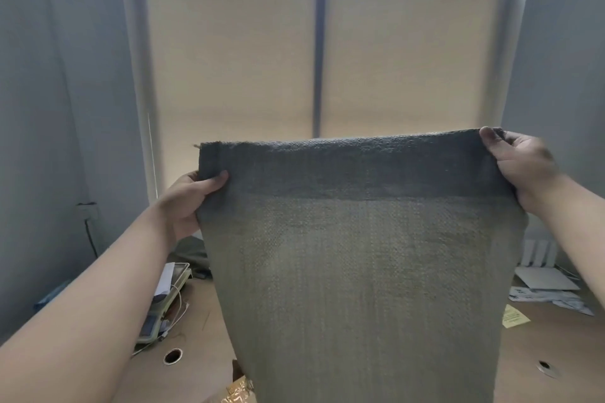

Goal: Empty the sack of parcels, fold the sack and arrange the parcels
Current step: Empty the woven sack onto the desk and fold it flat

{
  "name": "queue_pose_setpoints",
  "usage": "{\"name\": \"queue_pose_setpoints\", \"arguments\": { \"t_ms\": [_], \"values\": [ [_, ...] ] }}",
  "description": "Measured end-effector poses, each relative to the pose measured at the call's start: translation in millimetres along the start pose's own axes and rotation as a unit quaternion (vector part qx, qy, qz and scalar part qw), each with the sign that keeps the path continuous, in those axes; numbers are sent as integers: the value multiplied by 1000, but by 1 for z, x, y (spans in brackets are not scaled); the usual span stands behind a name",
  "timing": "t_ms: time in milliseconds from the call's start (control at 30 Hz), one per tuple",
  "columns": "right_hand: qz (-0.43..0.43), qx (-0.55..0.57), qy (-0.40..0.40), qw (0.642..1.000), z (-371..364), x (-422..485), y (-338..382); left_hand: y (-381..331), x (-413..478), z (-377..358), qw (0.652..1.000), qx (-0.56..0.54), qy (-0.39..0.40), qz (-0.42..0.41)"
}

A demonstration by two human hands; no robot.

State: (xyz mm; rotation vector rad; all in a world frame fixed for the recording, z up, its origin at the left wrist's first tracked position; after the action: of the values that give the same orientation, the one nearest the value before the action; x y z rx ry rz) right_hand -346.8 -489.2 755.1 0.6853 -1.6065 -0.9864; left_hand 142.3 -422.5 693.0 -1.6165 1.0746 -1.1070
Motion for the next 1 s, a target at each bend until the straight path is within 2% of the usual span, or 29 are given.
{"name": "queue_pose_setpoints", "arguments": {
  "t_ms": [233,333,467,567,633,833,1000],
  "values": [
    [-130,45,191,972,15,-19,-11,1,3,-15,996,-45,-61,-42],
    [-175,19,195,965,13,-24,-23,1,4,-14,995,-39,-77,-45],
    [-167,-18,205,964,14,-23,-35,2,9,-13,997,-32,-73,-21],
    [-140,-51,184,972,12,-22,-38,-3,9,-10,999,0,-41,34],
    [-117,-38,150,981,8,-23,-34,-8,8,-3,999,-1,-15,39],
    [-29,-71,54,996,2,-21,-27,-13,10,8,999,-40,-2,-22],
    [-23,-69,25,997,0,-8,-30,-9,6,4,996,33,-43,-75]
  ]
}}
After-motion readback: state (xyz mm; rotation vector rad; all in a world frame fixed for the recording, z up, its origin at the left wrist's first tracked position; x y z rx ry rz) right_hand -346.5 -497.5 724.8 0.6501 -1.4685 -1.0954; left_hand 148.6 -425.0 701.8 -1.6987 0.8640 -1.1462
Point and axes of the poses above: each hand's wrist, its own x-axis towards the middle knuckle, its own z-axis out of the back of the hand, y = z × x, the point moved 1 cm from there along x, towards the middle knuckle, and after that the axes turned 6 degrees about -y, right-handed, at the moved point
